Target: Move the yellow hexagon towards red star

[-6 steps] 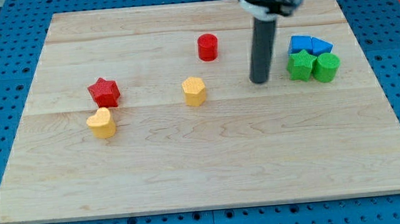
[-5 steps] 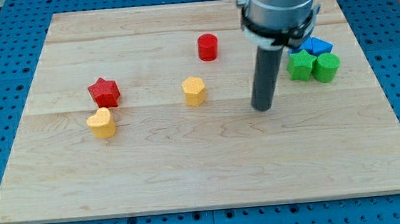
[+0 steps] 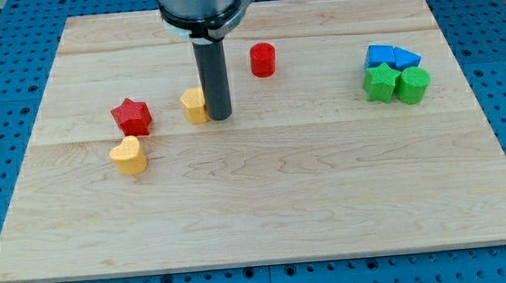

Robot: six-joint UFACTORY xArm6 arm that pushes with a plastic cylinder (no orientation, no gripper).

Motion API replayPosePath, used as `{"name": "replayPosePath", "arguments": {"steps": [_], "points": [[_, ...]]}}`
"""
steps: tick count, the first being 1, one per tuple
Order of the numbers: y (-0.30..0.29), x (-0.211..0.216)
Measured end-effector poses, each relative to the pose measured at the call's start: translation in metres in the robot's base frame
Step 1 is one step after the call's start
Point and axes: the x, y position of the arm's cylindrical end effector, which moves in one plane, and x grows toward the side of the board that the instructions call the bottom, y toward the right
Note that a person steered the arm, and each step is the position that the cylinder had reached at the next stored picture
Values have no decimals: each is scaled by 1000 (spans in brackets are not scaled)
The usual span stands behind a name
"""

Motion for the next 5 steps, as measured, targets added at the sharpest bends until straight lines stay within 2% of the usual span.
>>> {"name": "replayPosePath", "arguments": {"steps": [1, 3, 5], "points": [[-2, -15], [-19, -5], [-48, -14]]}}
